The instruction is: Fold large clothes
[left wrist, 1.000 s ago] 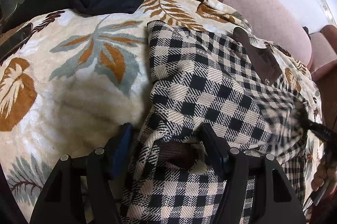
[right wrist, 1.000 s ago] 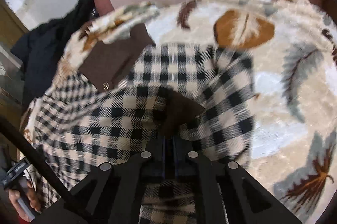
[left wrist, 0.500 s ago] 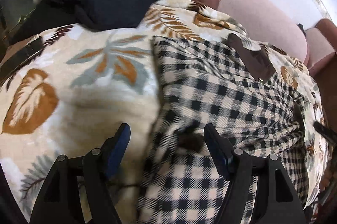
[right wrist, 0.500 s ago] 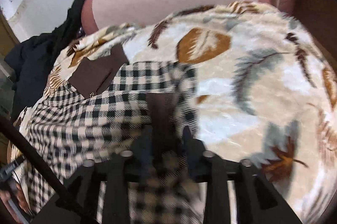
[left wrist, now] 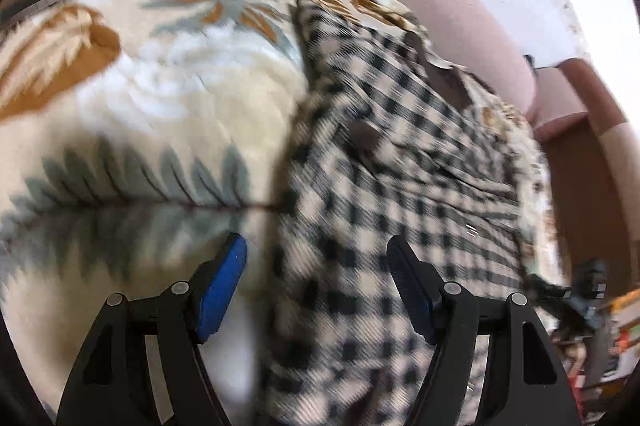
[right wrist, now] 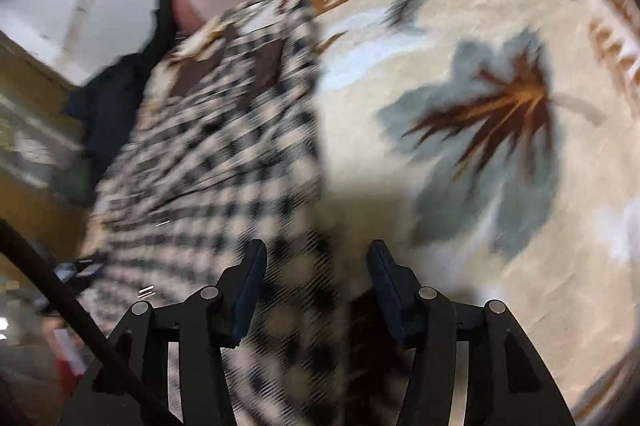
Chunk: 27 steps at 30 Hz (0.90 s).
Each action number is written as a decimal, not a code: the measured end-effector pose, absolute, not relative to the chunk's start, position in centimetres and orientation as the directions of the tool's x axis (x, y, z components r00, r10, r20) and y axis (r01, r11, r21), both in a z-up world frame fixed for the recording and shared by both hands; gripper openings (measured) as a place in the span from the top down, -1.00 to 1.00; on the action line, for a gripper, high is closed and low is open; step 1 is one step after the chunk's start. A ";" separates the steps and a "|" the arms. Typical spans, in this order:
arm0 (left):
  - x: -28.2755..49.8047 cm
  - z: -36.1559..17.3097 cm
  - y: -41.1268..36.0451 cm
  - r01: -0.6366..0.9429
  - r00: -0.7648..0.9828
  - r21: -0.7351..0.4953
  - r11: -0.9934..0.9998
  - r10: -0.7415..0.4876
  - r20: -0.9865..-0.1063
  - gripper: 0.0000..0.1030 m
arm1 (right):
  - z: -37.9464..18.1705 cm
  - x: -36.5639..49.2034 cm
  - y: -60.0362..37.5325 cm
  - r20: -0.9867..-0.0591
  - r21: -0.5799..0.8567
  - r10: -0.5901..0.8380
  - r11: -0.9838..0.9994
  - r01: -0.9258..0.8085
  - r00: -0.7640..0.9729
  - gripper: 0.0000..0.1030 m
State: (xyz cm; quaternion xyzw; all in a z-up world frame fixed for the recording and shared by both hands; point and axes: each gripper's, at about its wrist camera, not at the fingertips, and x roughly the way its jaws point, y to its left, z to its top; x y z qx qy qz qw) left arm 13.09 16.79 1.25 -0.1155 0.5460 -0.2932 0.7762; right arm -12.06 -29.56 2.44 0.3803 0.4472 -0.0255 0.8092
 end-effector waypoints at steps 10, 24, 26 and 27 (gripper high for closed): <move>6.4 0.4 19.2 0.268 0.122 -0.666 0.696 -0.710 -0.694 -0.19 | 0.1 -17.5 -27.2 -0.503 0.843 0.576 0.490 0.221 0.644 -0.11; -0.8 -0.7 23.7 0.219 0.149 -0.702 0.677 -0.735 -0.662 -0.16 | -0.7 -21.6 -22.5 -0.455 0.872 0.653 0.463 0.157 0.606 -0.11; -1.4 -0.9 23.9 0.227 0.152 -0.682 0.695 -0.717 -0.680 -0.16 | -0.8 -21.8 -22.0 -0.455 0.873 0.660 0.462 0.155 0.597 -0.11; -1.8 -1.0 24.0 0.230 0.151 -0.676 0.700 -0.712 -0.686 -0.16 | -0.9 -21.9 -21.7 -0.456 0.873 0.663 0.464 0.153 0.594 -0.11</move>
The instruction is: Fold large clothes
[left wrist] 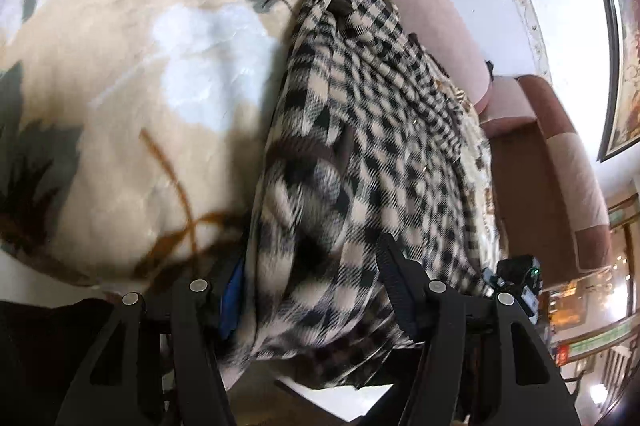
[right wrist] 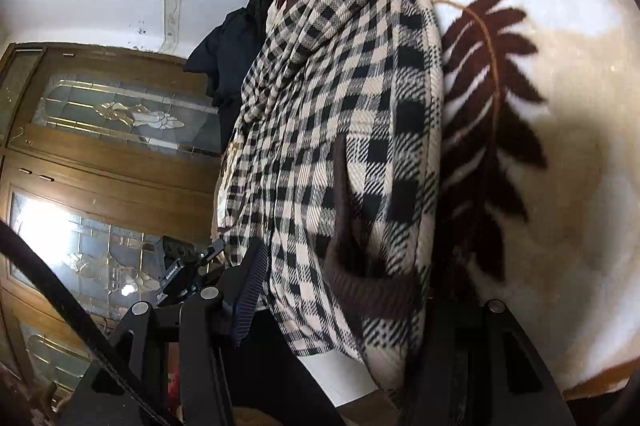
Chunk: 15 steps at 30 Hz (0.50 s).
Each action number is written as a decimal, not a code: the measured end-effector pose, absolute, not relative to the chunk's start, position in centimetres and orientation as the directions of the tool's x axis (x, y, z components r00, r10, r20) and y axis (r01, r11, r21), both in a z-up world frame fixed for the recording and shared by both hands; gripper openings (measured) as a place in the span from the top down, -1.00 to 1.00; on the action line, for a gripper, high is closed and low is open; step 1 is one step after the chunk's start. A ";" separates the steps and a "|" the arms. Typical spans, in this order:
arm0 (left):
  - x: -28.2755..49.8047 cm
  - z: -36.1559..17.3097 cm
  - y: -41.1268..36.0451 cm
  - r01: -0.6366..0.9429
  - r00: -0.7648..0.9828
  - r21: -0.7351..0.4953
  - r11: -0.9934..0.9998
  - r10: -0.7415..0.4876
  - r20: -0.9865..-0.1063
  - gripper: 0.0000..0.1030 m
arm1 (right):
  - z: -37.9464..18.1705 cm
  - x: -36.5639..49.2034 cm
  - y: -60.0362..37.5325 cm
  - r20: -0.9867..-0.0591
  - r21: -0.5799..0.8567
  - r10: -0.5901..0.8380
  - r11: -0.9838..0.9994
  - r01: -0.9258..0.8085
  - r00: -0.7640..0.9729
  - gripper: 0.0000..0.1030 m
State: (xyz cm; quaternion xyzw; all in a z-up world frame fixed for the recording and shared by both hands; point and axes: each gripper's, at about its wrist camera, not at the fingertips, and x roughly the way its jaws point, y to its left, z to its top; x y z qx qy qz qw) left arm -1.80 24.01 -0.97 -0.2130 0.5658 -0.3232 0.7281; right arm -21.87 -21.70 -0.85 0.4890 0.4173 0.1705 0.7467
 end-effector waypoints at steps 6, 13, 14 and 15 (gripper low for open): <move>-3.4 -1.8 24.2 0.221 0.143 -0.654 0.724 -0.687 -0.712 -0.16 | -1.5 -22.4 -19.8 -0.468 0.869 0.685 0.471 0.151 0.559 -0.11; -4.9 -1.9 23.2 0.252 0.150 -0.599 0.760 -0.643 -0.751 -0.17 | -1.7 -24.0 -18.3 -0.493 0.854 0.694 0.501 0.140 0.524 -0.11; -5.2 -1.8 22.9 0.264 0.153 -0.586 0.766 -0.634 -0.759 -0.17 | -1.8 -24.1 -18.1 -0.498 0.851 0.693 0.506 0.140 0.521 -0.11; -5.4 -1.8 22.7 0.276 0.153 -0.574 0.771 -0.625 -0.765 -0.17 | -1.8 -24.3 -17.9 -0.502 0.848 0.692 0.511 0.140 0.519 -0.11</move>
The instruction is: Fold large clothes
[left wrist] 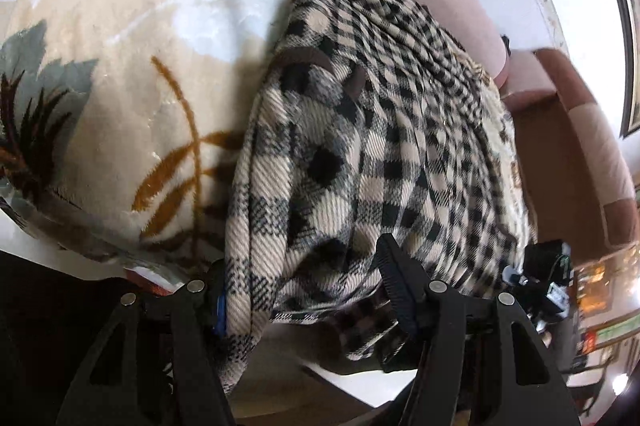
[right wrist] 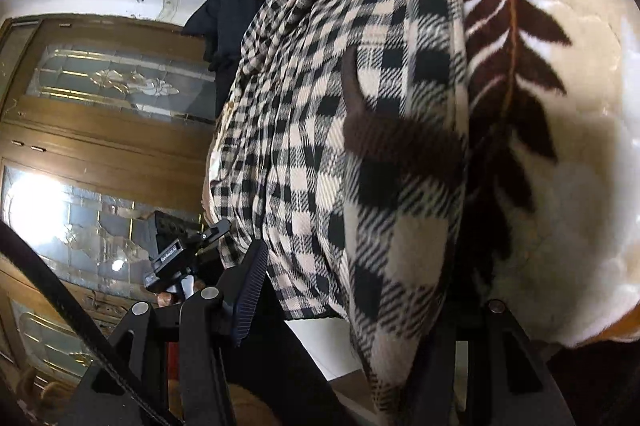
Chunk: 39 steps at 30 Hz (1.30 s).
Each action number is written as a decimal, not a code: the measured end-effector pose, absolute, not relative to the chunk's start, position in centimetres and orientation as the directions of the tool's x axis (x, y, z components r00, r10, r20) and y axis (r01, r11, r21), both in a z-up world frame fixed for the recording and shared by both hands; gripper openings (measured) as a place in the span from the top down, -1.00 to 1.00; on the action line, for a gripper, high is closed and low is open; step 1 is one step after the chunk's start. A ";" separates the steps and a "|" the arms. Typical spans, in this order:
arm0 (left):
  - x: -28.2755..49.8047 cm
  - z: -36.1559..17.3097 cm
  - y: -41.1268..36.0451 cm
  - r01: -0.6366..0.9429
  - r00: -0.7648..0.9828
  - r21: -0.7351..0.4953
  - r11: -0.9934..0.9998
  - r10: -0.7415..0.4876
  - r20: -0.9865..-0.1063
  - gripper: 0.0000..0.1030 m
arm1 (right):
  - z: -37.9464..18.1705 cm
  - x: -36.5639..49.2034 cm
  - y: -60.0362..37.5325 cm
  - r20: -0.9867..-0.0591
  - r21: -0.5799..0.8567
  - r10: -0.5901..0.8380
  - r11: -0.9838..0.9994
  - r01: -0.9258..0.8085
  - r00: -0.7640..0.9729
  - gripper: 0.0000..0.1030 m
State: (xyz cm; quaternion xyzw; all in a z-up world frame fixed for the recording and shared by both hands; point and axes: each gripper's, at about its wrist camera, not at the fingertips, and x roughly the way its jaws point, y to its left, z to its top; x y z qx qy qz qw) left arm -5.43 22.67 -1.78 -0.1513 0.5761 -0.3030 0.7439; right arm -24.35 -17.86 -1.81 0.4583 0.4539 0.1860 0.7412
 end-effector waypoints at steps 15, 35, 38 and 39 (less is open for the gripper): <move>-9.8 2.4 24.5 0.313 0.223 -0.565 0.764 -0.637 -0.738 0.89 | 0.6 -28.2 -15.6 -0.573 0.786 0.630 0.604 0.134 0.525 0.88; -3.5 9.7 23.0 0.366 0.309 -0.587 0.722 -0.689 -0.655 0.92 | 8.2 -24.5 -17.8 -0.576 0.724 0.565 0.688 0.048 0.591 0.89; 0.9 11.3 20.9 0.378 0.364 -0.547 0.747 -0.664 -0.653 0.92 | 9.9 -20.6 -20.0 -0.588 0.687 0.507 0.724 0.059 0.630 0.89; 2.8 11.6 20.1 0.372 0.377 -0.546 0.750 -0.660 -0.650 0.92 | 10.4 -18.8 -20.9 -0.593 0.677 0.484 0.732 0.073 0.644 0.89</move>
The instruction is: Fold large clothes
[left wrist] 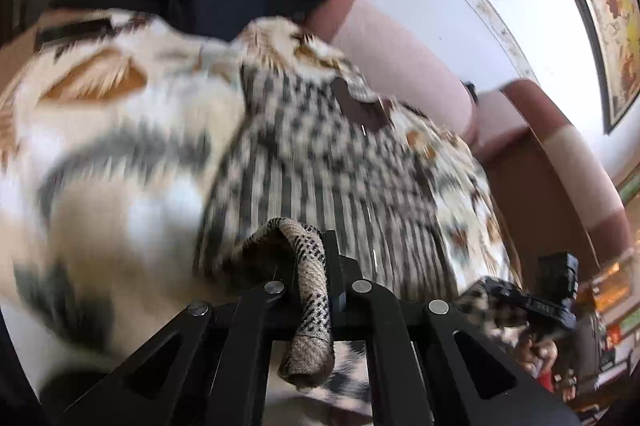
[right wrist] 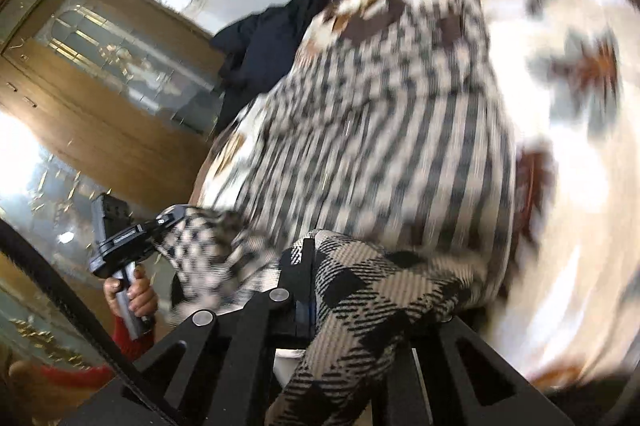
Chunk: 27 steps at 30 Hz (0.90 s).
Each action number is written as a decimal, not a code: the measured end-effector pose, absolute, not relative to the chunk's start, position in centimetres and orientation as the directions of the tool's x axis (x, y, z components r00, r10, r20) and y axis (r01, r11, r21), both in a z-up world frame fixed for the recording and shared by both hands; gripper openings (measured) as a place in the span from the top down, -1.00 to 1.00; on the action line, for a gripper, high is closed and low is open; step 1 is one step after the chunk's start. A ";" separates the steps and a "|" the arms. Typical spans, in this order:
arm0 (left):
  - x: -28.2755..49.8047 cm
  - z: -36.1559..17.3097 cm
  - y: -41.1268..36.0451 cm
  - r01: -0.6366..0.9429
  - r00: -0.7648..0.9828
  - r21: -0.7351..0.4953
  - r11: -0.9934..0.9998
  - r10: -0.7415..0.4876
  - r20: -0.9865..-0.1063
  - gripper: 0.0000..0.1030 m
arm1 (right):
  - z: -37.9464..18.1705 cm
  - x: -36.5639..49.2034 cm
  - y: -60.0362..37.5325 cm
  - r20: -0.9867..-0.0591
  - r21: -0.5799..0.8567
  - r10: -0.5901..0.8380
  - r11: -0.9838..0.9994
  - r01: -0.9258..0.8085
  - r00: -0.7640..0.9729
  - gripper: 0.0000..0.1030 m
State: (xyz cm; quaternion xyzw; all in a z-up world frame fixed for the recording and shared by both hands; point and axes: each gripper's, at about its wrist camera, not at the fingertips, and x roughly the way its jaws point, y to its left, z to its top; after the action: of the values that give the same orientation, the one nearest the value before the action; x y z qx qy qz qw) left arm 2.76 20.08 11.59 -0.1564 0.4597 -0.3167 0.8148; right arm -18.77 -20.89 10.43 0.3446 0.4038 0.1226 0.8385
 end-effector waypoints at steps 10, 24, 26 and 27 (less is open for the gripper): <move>19.2 9.6 12.7 0.244 0.443 -0.532 0.811 -0.581 -0.682 0.92 | 9.1 -5.1 -29.0 -0.632 0.663 0.348 0.705 0.252 0.692 0.88; 27.5 7.0 9.2 0.223 0.445 -0.581 0.783 -0.612 -0.654 0.91 | 6.0 3.0 -35.3 -0.598 0.721 0.341 0.625 0.301 0.725 0.88; 28.0 6.5 9.3 0.216 0.431 -0.599 0.771 -0.626 -0.650 0.91 | 4.9 3.8 -35.9 -0.600 0.733 0.349 0.599 0.322 0.720 0.87; 28.3 6.4 9.6 0.205 0.420 -0.631 0.748 -0.650 -0.634 0.87 | 4.3 4.0 -36.1 -0.602 0.741 0.356 0.583 0.334 0.714 0.87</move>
State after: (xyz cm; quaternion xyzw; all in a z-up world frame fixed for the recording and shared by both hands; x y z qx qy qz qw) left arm 28.27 9.63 6.38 -0.2368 0.4693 -0.2644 0.8086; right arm 4.01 -36.12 4.32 0.4566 0.3779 0.0070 0.8054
